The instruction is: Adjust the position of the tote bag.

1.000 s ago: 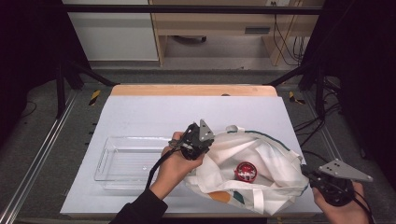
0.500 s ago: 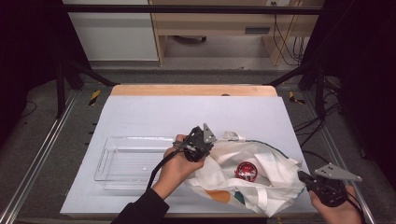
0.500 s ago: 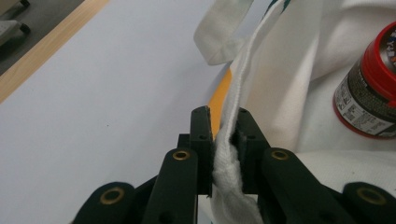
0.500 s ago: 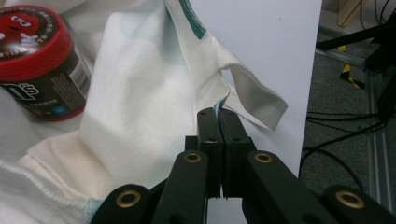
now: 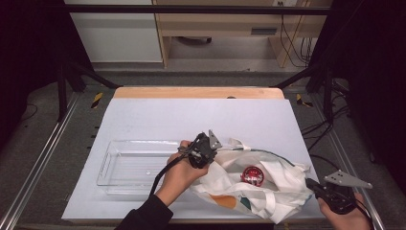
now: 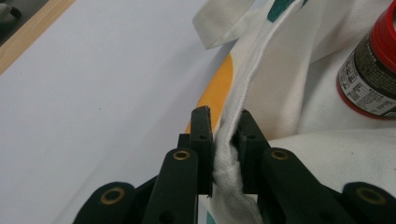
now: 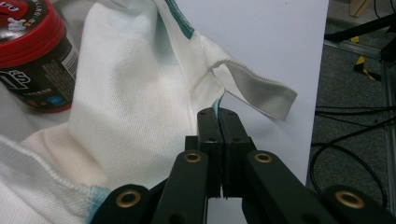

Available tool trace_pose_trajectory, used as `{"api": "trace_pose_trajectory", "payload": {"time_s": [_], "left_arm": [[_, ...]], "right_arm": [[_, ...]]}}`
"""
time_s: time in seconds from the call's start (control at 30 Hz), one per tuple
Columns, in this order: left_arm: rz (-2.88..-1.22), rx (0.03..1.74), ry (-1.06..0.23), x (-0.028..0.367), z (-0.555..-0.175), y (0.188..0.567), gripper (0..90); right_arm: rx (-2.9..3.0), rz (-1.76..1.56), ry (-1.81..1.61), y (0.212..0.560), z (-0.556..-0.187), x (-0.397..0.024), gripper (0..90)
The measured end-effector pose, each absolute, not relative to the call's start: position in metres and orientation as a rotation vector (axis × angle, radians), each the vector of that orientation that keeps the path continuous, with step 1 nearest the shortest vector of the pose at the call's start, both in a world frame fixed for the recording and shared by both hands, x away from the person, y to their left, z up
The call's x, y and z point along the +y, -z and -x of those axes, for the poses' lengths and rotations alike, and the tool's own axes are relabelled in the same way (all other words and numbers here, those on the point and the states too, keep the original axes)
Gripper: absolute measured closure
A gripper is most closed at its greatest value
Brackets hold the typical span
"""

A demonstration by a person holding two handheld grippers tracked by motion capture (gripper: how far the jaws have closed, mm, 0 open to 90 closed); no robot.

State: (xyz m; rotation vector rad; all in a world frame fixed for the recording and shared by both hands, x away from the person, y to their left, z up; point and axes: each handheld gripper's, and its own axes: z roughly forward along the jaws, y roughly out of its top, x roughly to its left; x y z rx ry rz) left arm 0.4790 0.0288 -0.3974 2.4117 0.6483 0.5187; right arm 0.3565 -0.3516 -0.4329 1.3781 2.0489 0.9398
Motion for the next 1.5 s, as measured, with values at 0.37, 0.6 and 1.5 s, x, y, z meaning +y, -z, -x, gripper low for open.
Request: {"api": "trace_pose_trajectory", "payload": {"time_s": [0.37, 0.6, 1.5], "left_arm": [[-2.421, 0.651, -0.503, 0.032, -0.476, 0.404, 80.7], [-2.431, 0.668, -0.499, 0.032, -0.476, 0.406, 80.7], [-2.424, 0.650, -0.482, 0.030, -0.470, 0.409, 71.7]], "right_arm": [[2.051, -1.375, -0.940, 0.438, -0.353, -0.351, 89.4], [2.061, -1.373, -0.929, 0.438, -0.352, -0.350, 89.4], [2.032, -1.295, -0.956, 0.422, -0.345, -0.344, 72.2]]}}
